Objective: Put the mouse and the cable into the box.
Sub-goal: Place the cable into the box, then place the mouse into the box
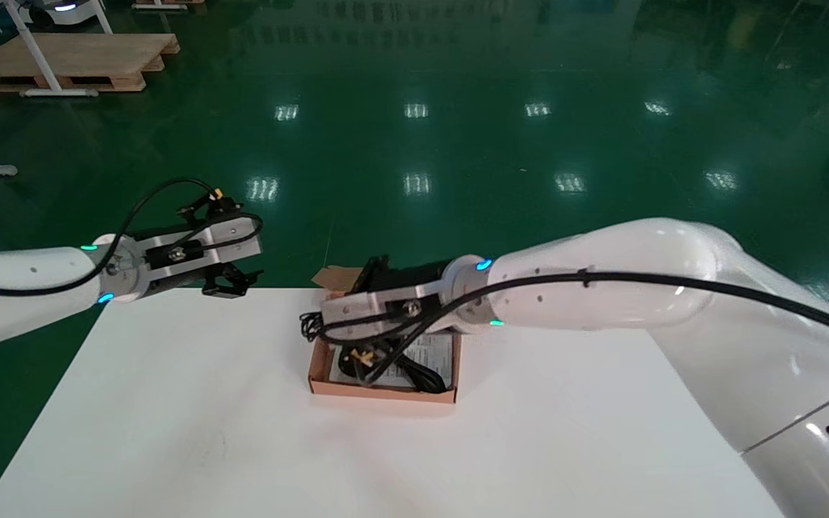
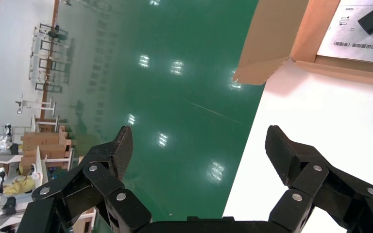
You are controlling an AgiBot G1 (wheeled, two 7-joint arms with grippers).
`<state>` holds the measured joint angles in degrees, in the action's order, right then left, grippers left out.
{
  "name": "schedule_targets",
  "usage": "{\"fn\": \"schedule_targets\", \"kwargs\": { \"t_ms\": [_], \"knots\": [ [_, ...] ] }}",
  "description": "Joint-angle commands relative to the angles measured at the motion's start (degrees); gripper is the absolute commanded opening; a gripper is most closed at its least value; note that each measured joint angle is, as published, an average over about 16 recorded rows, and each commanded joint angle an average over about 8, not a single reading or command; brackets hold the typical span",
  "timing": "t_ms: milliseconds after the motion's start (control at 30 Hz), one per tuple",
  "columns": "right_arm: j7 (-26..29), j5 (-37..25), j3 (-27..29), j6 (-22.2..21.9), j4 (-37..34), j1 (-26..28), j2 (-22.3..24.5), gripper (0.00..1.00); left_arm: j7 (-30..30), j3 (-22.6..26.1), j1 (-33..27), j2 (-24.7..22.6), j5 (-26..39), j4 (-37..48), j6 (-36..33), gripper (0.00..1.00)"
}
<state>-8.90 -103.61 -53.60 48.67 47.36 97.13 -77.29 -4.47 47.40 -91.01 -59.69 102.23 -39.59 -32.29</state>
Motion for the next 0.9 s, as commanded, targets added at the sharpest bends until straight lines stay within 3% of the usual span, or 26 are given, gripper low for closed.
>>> {"fn": "schedule_targets", "kwargs": {
  "t_ms": [33,233,300,500,567,900],
  "knots": [
    [-1.42,1.07,-1.28,0.23,-0.64,-0.41,-1.03,0.0,0.85,0.17,0.11,0.17,0.54,-0.57,0.05,1.0],
    [3.27,2.11,-7.52,-8.59,-4.55,-0.89,-1.39,0.0,2.83,0.54,0.34,0.54,1.84,-1.85,0.13,1.0],
    [5.45,2.42,-9.45,-10.98,-5.99,-0.89,-1.39,0.07,3.39,0.64,0.4,0.64,2.22,-2.2,0.15,1.0],
    [9.16,3.23,-13.53,-14.12,-8.54,-0.82,-1.49,0.82,4.47,0.81,0.52,0.92,2.95,-2.98,0.19,1.0],
    [9.4,3.37,-14.05,-14.45,-8.82,-0.85,-1.54,1.0,4.58,0.82,0.54,0.97,3.04,-3.11,0.2,1.0],
    [9.07,3.32,-13.47,-14.05,-8.45,-0.77,-1.41,1.0,4.44,0.84,0.55,0.91,3.0,-2.99,0.2,1.0]
  ]
}}
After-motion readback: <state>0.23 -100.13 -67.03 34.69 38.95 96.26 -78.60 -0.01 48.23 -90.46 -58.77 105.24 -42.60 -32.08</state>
